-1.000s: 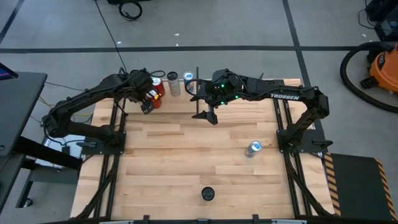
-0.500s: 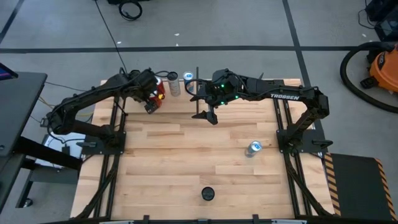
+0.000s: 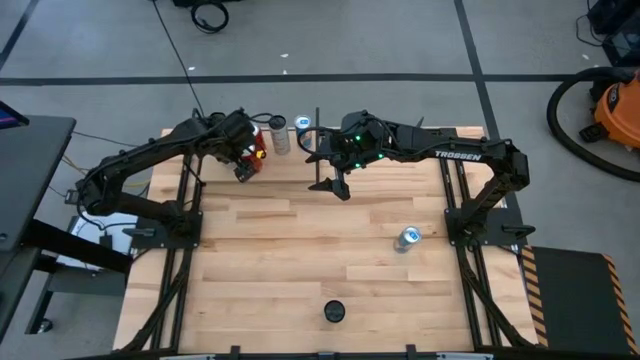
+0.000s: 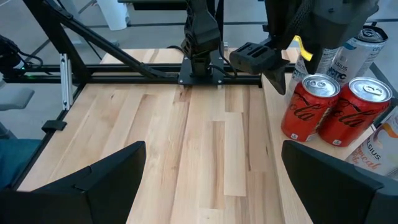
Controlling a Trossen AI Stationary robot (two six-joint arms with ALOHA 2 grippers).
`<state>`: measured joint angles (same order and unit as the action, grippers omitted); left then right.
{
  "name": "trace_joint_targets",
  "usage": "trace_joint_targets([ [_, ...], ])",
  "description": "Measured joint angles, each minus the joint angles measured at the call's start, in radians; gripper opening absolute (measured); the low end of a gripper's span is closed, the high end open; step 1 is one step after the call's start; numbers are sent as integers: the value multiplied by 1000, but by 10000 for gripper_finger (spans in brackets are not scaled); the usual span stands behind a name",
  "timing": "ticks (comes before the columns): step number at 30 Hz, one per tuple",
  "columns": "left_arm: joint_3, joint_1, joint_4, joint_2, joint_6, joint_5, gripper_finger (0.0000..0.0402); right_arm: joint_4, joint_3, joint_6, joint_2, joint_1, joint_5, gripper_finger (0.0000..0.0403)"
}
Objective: Place canned beverage on shelf
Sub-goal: Adjust the red soda can on the shelf, then put the white-yellow soda can on the shelf aligned with the other white-yellow soda can
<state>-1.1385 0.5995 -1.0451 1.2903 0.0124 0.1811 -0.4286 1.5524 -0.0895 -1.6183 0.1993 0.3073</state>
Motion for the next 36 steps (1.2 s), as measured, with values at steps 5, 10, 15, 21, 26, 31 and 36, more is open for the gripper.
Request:
trace_joint_targets([
  [5, 0, -1, 14, 1, -1, -3, 314, 0, 0, 0, 0, 0, 0, 385],
  [10, 0, -6, 7, -2, 0, -3, 314, 0, 0, 0, 0, 0, 0, 385],
  [15, -21, -22, 0, -25, 0, -7, 314, 0, 0, 0, 0, 0, 0, 385],
  [21, -86, -56, 2, -43, 7, -6, 314, 0, 0, 0, 0, 0, 0, 385],
  [26, -102, -109, -1, -43, -1, -5, 314, -1, 0, 88, 0, 0, 0, 385],
  [31, -98, -229, -6, -43, -3, -38, 314, -141, 0, 143, 0, -15, 90, 385],
  [36, -98, -365, -12, -43, -64, -41, 314, -263, 0, 101, 0, -91, 83, 385],
])
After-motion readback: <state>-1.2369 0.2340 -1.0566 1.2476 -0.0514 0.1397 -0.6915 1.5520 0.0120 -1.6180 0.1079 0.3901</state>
